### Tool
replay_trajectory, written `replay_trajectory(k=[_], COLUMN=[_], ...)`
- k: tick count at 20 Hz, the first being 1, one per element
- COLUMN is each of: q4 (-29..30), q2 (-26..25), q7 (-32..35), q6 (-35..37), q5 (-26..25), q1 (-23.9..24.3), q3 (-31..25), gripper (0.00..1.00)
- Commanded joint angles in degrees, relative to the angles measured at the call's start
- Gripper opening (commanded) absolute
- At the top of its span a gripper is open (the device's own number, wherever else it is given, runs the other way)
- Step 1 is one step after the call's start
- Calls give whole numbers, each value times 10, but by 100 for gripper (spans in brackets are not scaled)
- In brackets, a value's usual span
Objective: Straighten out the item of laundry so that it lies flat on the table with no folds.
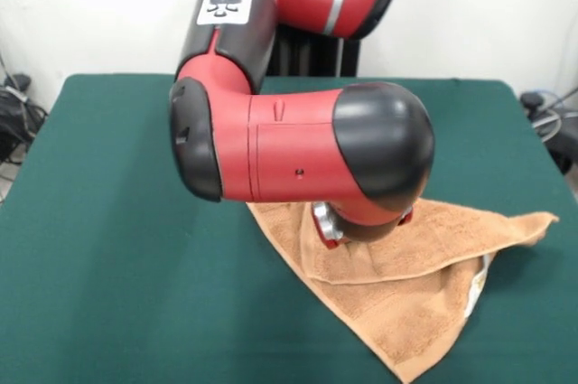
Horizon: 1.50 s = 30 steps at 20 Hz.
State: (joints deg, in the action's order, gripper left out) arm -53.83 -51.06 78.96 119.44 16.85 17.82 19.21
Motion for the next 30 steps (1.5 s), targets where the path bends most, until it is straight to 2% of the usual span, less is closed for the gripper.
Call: replay_trajectory(k=[1,10,21,30], q4=[189,262,302,395], q2=[16,56,84,133], q7=[-136,-173,-202,-231], q6=[-18,-45,-62,-105], q5=[-26,-19,-27,-14], q1=[17,12,8,-11], q3=[47,59,70,77], gripper=[0,0,0,0])
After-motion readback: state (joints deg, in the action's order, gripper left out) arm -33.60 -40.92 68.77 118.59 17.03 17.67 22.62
